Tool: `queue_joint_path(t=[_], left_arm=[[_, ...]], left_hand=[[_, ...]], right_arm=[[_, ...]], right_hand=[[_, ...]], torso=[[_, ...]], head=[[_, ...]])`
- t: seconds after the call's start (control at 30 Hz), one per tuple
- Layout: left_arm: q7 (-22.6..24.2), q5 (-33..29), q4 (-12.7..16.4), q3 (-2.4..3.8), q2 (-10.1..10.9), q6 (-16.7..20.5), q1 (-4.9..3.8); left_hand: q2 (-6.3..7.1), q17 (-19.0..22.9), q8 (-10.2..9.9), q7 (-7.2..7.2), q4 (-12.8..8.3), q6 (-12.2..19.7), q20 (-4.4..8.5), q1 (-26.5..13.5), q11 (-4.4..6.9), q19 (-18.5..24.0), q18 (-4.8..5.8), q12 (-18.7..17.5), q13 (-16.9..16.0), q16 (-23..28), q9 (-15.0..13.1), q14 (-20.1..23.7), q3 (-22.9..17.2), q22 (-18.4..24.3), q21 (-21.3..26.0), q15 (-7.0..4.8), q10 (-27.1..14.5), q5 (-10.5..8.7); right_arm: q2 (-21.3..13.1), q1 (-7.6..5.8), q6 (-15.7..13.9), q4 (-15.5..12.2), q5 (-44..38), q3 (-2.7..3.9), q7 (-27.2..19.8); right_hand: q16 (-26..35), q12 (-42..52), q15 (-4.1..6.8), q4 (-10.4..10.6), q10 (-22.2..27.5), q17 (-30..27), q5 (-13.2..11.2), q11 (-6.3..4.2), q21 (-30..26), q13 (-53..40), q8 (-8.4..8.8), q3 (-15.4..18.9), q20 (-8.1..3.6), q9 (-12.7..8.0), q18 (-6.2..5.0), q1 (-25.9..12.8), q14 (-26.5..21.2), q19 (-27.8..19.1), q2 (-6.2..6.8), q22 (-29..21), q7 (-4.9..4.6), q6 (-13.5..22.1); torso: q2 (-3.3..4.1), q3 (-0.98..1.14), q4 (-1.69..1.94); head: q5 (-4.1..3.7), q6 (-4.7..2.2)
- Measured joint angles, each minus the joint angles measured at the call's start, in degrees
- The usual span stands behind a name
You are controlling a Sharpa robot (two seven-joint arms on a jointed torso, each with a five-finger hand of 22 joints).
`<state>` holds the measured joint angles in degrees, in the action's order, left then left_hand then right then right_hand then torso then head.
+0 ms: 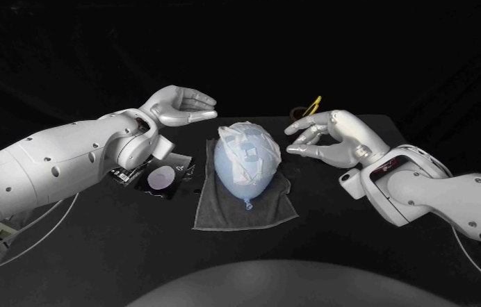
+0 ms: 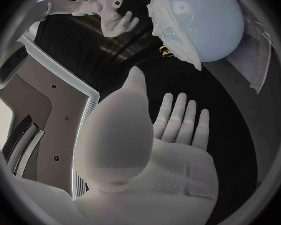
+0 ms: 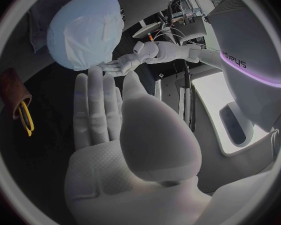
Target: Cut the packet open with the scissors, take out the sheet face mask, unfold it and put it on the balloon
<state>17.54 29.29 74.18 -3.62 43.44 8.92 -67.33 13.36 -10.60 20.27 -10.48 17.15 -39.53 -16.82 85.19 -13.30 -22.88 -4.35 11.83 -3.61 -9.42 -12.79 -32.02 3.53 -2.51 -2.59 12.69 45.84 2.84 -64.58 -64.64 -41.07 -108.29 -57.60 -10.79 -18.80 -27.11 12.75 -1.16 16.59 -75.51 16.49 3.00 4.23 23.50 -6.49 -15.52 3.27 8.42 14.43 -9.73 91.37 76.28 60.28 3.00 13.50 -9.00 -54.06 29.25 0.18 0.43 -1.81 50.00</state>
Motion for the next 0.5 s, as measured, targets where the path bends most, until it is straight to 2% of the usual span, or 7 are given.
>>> queue_joint_path(t=[0.07, 0.13, 0.2, 0.23, 0.27, 0.33, 0.5], left_arm=[[0.01, 0.84, -1.04, 0.0, -1.24, 0.01, -0.08], [-0.03, 1.8, -1.68, 0.0, -2.05, 0.05, -0.16], [-0.2, 3.12, -1.95, 0.02, -2.55, 0.12, -0.24], [-0.28, 3.65, -2.01, 0.03, -2.63, 0.16, -0.25], [-0.37, 4.16, -2.08, 0.03, -2.68, 0.21, -0.26], [-0.63, 5.19, -2.35, 0.03, -2.82, 0.35, -0.27], [-1.3, 6.82, -3.49, 0.03, -4.11, 0.85, -0.3]], left_hand=[[0.87, 0.81, -0.55, -0.35, 0.06, 0.36, -0.1, -0.18, 0.07, 1.15, 0.0, -0.83, 0.0, 1.11, 0.28, 1.87, 1.02, 0.06, 0.0, 0.16, -0.5, 0.0], [1.38, 1.45, -0.86, -0.18, 0.02, 0.55, -0.07, -0.07, -0.21, 1.91, 0.0, -1.47, 0.0, 2.0, 0.51, 3.26, 1.65, 0.06, 0.0, 0.33, -0.8, 0.0], [1.51, 1.68, -0.86, -0.18, 0.07, 0.55, -0.07, 0.07, -0.21, 1.9, 0.0, -1.56, 0.0, 2.17, 0.58, 3.26, 0.95, 0.06, 0.0, 0.32, -0.8, 0.0], [1.51, 1.76, -0.86, -0.18, 0.08, 0.55, -0.07, 0.07, -0.21, 1.9, 0.01, -1.57, 0.0, 2.22, 0.59, 3.3, 0.95, 0.06, 0.0, 0.29, -0.8, 0.0], [1.51, 1.88, -0.86, -0.18, 0.08, 0.55, -0.07, 0.07, -0.21, 1.9, 0.0, -1.74, 0.0, 2.48, 0.59, 3.52, 0.95, 0.06, 0.0, 0.13, -0.8, 0.0], [1.51, 2.01, -0.86, -0.18, 0.07, 0.55, -0.07, 0.07, -0.01, 1.9, 0.01, -1.89, 0.0, 2.62, 0.65, 3.89, 1.49, 0.06, 0.0, 0.31, -1.01, 0.0], [1.81, 2.19, -0.86, -0.18, 0.16, 0.55, -0.07, -0.23, 0.22, 1.9, 0.0, -1.89, -0.01, 2.83, 0.66, 3.95, 2.32, 0.06, 0.0, 0.24, -0.77, 0.0]], right_arm=[[0.01, 0.59, -0.15, -0.79, -1.33, 0.0, 1.17], [0.2, 1.31, -0.21, -1.32, -2.75, 0.0, 2.61], [0.63, 2.25, -0.25, -1.81, -4.85, -0.03, 4.87], [0.84, 2.6, -0.27, -2.03, -5.84, -0.06, 5.98], [1.06, 2.92, -0.3, -2.25, -6.94, -0.1, 7.21], [1.66, 3.6, -0.46, -2.62, -9.67, -0.1, 10.3], [4.13, 5.36, -1.16, -3.13, -16.72, -0.06, 18.22]], right_hand=[[-3.1, 1.66, 1.44, -0.1, -3.05, 2.09, 0.13, -1.12, 2.33, -1.5, 0.0, 0.76, -1.69, -0.17, 0.0, -0.01, 4.21, 3.83, 0.01, 1.08, 0.76, -0.77], [-14.5, 8.16, 3.44, -0.3, -7.2, 10.5, 0.53, -2.92, 6.95, -7.13, -0.45, 2.37, -4.01, -0.12, 0.01, -1.98, 7.17, 9.32, 0.75, 3.52, 2.6, -2.6], [-35.22, 26.38, 3.73, -0.41, -7.11, 33.52, 1.07, -3.43, 13.28, -29.26, -0.46, 3.53, -5.07, 0.06, 0.16, -2.9, 7.46, 11.14, -0.16, 8.8, 3.3, -3.71], [-45.17, 32.49, 3.76, -0.5, -7.11, 45.43, 1.4, -3.43, 19.92, -37.2, -0.77, 4.15, -5.28, 0.34, 0.53, -3.2, 7.44, 12.34, -0.46, 15.92, 3.42, -4.27], [-50.9, 32.5, 3.87, -0.52, -7.16, 52.51, 1.53, -3.38, 25.0, -37.21, -1.01, 4.67, -5.3, 0.64, 0.85, -3.48, 7.34, 13.32, -0.49, 21.5, 3.52, -4.54], [-56.16, 32.57, 3.96, -0.48, -7.67, 57.18, 1.54, -3.27, 31.83, -37.21, -1.59, 5.55, -5.51, 1.11, 1.6, -4.31, 7.44, 14.15, -0.53, 29.27, 3.68, -4.7], [-61.39, 33.62, 3.97, -0.29, -8.03, 58.42, 1.9, -3.12, 42.4, -37.21, -2.69, 6.3, -5.21, 2.05, 3.11, -5.13, 7.45, 16.28, -0.59, 42.05, 3.68, -4.7]], torso=[[-0.04, -0.04, -0.04], [-0.09, -0.11, -0.1], [-0.16, -0.17, -0.19], [-0.19, -0.18, -0.23], [-0.22, -0.21, -0.26], [-0.29, -0.23, -0.27], [-0.44, -0.32, -0.27]], head=[[0.08, 0.0], [0.16, 0.0], [0.25, 0.0], [0.29, 0.0], [0.32, 0.0], [0.33, 0.0], [0.23, 0.0]])
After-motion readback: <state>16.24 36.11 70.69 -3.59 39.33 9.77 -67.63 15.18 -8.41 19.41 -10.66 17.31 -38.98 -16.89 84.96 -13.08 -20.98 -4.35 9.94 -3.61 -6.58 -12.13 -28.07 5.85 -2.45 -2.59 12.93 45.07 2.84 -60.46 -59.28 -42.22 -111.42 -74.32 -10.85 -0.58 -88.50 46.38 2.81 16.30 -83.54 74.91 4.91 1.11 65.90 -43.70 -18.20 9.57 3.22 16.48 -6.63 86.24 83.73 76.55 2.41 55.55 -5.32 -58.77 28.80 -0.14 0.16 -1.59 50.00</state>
